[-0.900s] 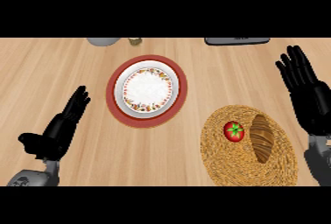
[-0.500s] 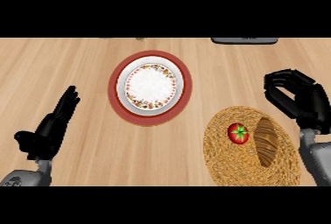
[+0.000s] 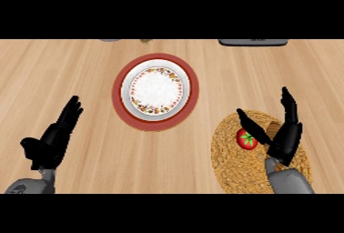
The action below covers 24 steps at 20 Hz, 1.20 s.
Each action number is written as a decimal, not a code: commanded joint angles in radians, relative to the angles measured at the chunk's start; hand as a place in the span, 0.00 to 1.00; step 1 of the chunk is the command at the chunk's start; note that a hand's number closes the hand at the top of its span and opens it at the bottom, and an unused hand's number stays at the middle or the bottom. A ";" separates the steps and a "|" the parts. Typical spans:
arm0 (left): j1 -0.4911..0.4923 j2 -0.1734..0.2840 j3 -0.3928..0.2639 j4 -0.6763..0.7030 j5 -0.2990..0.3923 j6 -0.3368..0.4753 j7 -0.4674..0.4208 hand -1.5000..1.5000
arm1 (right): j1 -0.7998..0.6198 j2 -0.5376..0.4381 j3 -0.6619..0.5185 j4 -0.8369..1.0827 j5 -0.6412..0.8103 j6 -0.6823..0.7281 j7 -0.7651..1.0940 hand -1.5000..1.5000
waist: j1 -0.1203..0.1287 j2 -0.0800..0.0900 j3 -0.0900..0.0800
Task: Pick the croissant from the placemat and place it in the plate
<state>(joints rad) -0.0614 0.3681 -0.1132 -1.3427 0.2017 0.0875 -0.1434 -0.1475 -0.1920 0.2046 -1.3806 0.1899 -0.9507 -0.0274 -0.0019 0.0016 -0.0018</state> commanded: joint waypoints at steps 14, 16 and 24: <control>0.039 0.013 0.038 -0.006 -0.002 -0.036 -0.017 0.50 | 0.311 -0.101 0.061 -0.308 0.632 0.330 0.765 0.00 | -0.014 -0.005 -0.005; 0.027 -0.002 0.030 -0.017 -0.010 -0.017 0.000 0.50 | 0.304 -0.106 0.074 -0.346 0.666 0.442 0.878 0.00 | -0.009 -0.004 -0.005; 0.030 -0.048 0.005 -0.063 -0.049 0.009 0.037 0.50 | 0.200 -0.099 0.023 -0.536 0.650 0.773 1.197 0.00 | 0.002 -0.003 0.001</control>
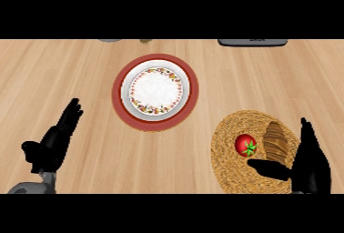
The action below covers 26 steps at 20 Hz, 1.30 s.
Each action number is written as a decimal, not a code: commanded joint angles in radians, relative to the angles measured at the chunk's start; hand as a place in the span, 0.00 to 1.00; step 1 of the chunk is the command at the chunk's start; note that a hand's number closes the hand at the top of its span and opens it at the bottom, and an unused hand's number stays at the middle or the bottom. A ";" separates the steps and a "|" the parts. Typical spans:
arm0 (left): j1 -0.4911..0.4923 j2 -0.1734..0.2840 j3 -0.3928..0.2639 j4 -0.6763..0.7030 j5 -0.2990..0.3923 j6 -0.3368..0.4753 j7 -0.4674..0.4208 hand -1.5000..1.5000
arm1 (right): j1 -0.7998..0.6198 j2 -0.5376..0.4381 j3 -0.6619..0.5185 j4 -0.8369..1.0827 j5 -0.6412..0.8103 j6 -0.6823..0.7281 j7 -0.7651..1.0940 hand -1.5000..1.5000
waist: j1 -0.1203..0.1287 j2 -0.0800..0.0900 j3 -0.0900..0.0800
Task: Pick the croissant from the placemat and place it in the plate
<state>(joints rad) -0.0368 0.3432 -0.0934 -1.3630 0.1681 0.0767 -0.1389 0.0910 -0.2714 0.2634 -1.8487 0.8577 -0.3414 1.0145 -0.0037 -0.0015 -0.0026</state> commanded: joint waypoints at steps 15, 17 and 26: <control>0.005 -0.053 0.025 -0.024 -0.065 -0.017 0.038 0.50 | -0.094 0.083 -0.103 0.200 -0.005 0.207 0.049 0.00 | 0.007 0.002 0.003; -0.021 -0.042 0.067 0.021 -0.061 -0.064 0.001 0.50 | -0.061 0.094 -0.112 0.136 -0.005 0.244 0.070 0.00 | 0.003 0.001 0.002; -0.026 -0.088 0.095 0.074 -0.086 -0.091 -0.040 0.50 | -0.104 0.101 -0.198 0.299 0.011 0.251 0.004 0.00 | 0.003 0.001 0.002</control>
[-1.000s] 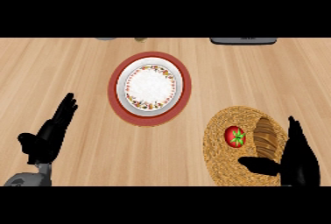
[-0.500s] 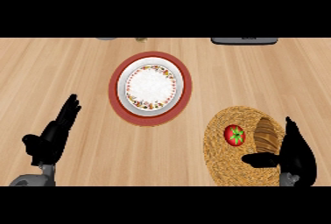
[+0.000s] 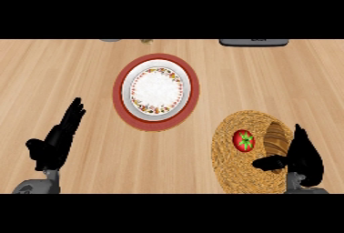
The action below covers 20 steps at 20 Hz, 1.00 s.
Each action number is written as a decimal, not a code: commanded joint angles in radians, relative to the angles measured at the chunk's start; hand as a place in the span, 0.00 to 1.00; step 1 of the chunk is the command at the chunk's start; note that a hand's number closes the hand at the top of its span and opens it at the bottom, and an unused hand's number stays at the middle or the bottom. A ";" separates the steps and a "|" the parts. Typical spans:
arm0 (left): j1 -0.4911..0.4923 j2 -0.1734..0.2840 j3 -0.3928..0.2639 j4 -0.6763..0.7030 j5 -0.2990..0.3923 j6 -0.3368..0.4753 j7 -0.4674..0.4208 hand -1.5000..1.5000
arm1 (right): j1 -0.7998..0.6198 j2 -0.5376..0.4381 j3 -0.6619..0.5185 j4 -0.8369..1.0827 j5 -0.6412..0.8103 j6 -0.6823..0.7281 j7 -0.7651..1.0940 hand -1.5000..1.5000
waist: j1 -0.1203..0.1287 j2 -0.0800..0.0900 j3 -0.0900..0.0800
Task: Pick the croissant from the placemat and place it in the plate
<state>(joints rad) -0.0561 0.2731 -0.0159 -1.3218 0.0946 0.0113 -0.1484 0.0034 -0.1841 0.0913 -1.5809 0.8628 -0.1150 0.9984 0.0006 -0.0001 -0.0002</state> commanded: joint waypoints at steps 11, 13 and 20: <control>0.009 -0.003 0.057 -0.017 -0.019 -0.053 0.009 0.50 | -0.076 0.046 -0.017 0.195 -0.011 -0.044 -0.192 1.00 | 0.003 0.001 0.000; 0.000 -0.025 0.033 -0.023 -0.029 -0.032 0.031 0.50 | -0.106 -0.067 -0.055 0.193 -0.115 0.076 -0.328 1.00 | 0.007 0.001 0.001; -0.026 -0.030 0.010 -0.001 -0.045 -0.043 0.011 0.50 | -0.296 -0.281 0.042 0.272 -0.194 0.319 -0.814 1.00 | 0.053 0.015 0.003</control>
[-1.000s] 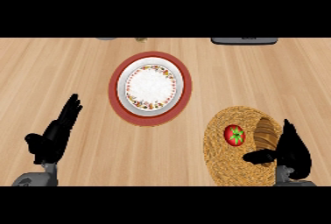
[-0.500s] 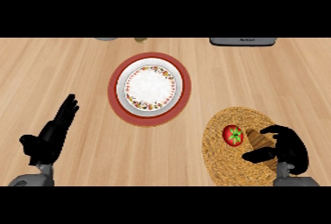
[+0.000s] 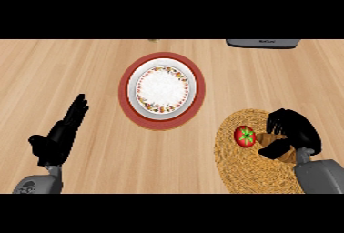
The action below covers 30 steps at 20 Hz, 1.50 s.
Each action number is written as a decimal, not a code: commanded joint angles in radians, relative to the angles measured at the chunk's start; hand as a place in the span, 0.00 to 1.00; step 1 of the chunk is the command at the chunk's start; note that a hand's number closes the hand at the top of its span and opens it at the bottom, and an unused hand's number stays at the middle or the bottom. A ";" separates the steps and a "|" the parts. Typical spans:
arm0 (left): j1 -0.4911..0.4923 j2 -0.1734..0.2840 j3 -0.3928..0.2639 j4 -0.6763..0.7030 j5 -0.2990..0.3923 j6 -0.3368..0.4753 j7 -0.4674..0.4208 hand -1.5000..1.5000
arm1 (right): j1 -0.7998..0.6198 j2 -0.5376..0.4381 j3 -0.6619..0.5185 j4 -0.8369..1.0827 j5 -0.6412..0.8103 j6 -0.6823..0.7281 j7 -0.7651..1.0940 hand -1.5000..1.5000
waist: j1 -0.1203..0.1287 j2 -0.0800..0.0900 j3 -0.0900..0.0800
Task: Pick the croissant from the placemat and place it in the plate
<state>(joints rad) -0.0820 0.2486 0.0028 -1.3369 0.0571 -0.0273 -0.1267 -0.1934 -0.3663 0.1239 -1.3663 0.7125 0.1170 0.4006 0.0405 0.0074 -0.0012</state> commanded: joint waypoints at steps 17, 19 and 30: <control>0.012 -0.005 0.044 0.060 -0.014 -0.018 -0.041 0.50 | -0.278 -0.079 -0.115 0.073 -0.054 -0.104 -0.574 1.00 | -0.038 -0.007 0.001; 0.073 0.003 0.036 -0.016 -0.009 -0.020 -0.014 0.50 | -0.246 -0.080 -0.111 -0.140 -0.075 -0.067 -0.477 1.00 | -0.048 -0.015 0.000; -0.018 -0.024 0.061 0.037 -0.041 -0.013 0.012 0.50 | -0.358 0.053 -0.063 -0.224 -0.031 0.010 -0.329 1.00 | -0.039 -0.008 0.001</control>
<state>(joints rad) -0.0657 0.2300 0.0496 -1.3436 0.0285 -0.0416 -0.1092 -0.5313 -0.3642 0.0316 -1.5358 0.6511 0.1068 -0.0004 0.0023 -0.0010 -0.0004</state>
